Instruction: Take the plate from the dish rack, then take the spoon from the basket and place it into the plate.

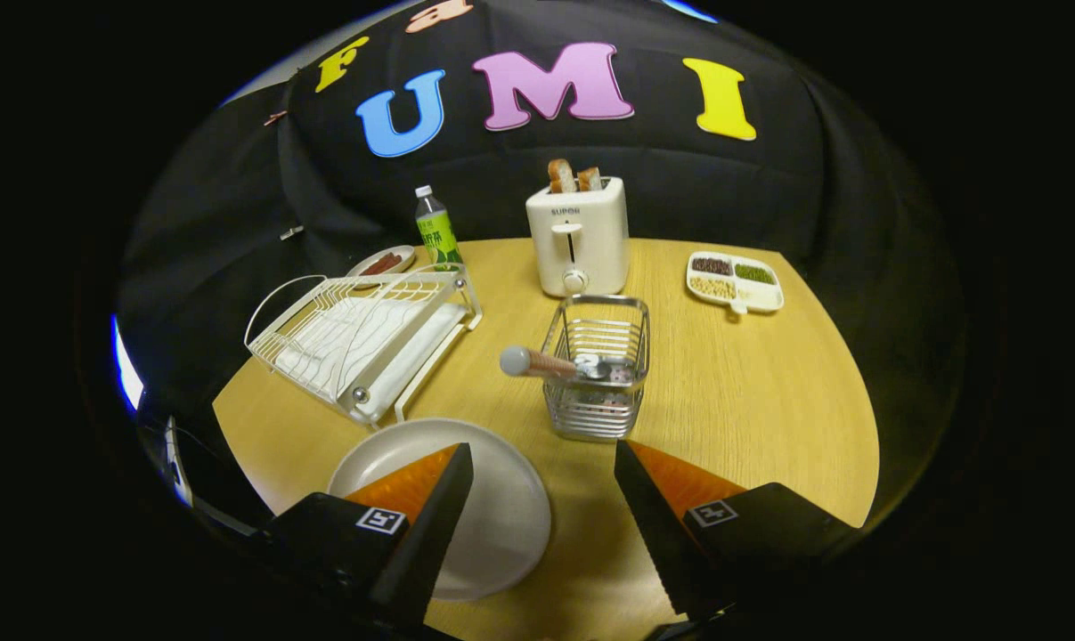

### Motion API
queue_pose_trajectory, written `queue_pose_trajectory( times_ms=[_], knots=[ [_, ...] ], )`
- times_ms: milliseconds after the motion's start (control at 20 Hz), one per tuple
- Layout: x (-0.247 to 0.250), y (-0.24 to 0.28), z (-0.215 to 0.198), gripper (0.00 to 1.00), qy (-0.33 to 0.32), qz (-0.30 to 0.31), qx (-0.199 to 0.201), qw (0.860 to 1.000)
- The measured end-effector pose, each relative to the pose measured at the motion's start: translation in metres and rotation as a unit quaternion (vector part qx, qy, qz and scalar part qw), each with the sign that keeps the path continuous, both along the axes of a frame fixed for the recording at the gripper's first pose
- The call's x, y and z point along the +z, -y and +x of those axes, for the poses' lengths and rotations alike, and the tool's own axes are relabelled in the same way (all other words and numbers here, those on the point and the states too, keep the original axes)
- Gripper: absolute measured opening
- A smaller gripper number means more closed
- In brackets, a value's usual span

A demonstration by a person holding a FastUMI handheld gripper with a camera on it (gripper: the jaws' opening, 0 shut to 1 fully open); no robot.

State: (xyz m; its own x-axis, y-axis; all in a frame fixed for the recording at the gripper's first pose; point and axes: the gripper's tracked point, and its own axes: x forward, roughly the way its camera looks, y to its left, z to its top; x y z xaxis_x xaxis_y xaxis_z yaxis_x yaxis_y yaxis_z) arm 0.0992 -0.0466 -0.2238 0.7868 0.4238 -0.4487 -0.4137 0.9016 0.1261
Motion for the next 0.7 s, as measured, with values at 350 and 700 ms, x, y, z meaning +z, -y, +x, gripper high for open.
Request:
queue_pose_trajectory(
  times_ms=[350, 700],
  knots=[
    [0.016, -0.019, 0.029, 0.99, 0.067, -0.021, 0.031, 0.997],
    [0.008, -0.026, 0.058, 0.78, 0.082, -0.029, 0.037, 0.996]
  ],
)
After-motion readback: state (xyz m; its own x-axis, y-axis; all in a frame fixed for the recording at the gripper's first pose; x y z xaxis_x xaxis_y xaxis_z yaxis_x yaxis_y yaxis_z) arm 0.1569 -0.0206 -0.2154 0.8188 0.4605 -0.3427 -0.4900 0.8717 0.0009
